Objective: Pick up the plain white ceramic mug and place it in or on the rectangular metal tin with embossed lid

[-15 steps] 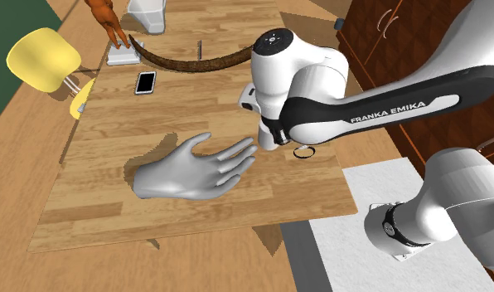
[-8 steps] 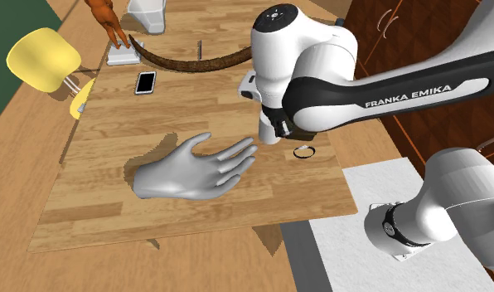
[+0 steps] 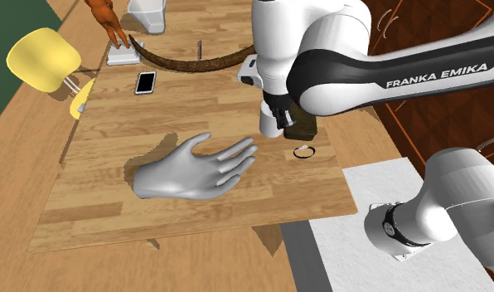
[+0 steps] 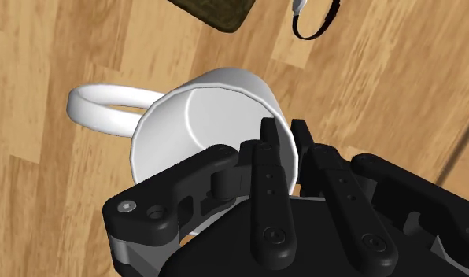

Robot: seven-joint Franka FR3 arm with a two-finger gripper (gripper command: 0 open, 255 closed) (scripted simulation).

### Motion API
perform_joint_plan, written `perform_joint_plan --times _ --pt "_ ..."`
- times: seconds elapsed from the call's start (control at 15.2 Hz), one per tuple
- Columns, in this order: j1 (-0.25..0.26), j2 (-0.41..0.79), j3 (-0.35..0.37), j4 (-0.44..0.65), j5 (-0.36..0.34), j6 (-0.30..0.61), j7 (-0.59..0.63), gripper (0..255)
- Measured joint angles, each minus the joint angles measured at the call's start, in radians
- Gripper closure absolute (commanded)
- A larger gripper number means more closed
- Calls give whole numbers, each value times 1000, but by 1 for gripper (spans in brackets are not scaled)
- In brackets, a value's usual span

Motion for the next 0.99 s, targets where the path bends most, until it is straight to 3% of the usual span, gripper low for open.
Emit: perform_joint_plan --times 0.4,0.99 --pt "-47 -65 -44 -2 -48 -41 -76 255" --pt "-136 -117 -165 17 -127 -59 -259 255"
